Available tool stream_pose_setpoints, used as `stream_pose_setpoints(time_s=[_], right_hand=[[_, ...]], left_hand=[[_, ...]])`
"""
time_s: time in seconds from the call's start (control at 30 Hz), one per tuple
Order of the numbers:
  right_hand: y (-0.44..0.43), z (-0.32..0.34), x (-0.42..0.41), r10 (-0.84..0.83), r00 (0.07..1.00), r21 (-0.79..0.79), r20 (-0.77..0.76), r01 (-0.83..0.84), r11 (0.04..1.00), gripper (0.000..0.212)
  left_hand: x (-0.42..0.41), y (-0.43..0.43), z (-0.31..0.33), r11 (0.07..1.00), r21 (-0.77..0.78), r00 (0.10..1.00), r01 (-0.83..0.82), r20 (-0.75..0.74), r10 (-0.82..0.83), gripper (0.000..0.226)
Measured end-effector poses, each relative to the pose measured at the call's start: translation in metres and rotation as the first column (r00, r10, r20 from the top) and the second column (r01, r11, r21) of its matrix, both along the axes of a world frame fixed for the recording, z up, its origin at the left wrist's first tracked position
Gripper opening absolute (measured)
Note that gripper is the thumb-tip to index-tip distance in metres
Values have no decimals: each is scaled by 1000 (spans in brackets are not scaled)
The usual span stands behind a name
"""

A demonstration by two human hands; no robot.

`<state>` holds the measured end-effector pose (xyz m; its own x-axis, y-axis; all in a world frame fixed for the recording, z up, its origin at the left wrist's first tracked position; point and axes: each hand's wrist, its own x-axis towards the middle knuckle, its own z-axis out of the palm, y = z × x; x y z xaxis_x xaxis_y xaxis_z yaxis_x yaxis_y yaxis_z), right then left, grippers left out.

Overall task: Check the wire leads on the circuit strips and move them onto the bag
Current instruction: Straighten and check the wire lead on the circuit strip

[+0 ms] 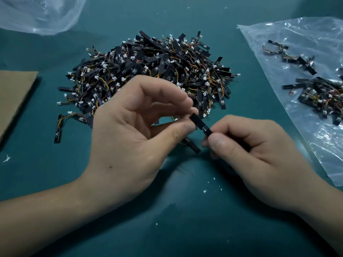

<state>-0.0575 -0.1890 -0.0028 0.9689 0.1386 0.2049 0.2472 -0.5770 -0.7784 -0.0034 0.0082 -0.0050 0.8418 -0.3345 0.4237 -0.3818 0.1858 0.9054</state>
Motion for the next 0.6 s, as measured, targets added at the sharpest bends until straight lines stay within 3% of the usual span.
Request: stream_pose_setpoints(time_s=[0.1,0.23,0.3,0.43,0.6], right_hand=[[1,1,0,39,999,-34,38,-38,999,23],[0,1,-1,-31,997,106,72,23,994,18],[0,2,-2,-25,998,102,62,18,995,21],[3,4,-3,-20,996,64,88,14,998,21],[2,4,-4,-15,996,104,89,6,995,22]], left_hand=[[0,0,0,999,17,998,43,-52,-42,48],[1,0,-1,991,48,984,123,-137,-116,56],[0,0,0,987,61,980,146,-149,-135,53],[-1,2,3,980,91,978,175,-127,-163,33],[0,3,6,966,239,995,98,-38,-92,5]])
